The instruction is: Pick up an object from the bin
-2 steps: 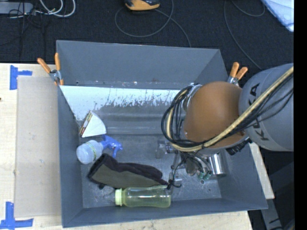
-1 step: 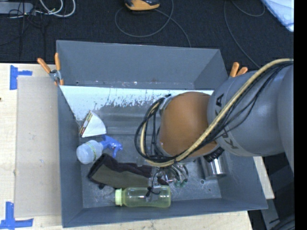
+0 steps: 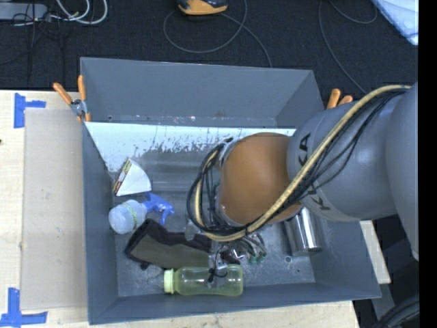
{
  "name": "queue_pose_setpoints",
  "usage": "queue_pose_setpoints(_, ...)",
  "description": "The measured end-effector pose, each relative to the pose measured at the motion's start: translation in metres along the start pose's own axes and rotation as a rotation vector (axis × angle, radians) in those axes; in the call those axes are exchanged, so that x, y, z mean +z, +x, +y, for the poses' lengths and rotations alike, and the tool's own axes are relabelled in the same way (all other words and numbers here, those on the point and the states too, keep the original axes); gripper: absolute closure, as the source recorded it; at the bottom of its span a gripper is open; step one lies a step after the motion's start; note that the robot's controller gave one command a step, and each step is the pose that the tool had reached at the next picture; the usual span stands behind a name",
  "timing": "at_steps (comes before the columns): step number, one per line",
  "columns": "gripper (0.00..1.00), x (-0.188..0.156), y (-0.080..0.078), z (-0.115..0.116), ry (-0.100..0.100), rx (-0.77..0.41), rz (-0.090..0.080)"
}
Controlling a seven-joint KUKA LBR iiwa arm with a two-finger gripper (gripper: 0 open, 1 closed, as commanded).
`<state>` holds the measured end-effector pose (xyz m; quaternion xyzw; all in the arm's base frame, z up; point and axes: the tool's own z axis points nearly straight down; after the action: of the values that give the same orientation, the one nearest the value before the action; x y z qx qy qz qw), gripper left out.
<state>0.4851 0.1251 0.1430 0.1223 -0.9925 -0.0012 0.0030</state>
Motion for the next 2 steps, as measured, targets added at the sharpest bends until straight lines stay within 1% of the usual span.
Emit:
queue_pose_setpoints(1, 0.00, 0.026, -0.001, -0.012, 0.001, -0.109, 0.003)
queue_pose_setpoints(2, 0.00, 0.043, -0.007, -0.018, 0.000, 0.105, 0.007)
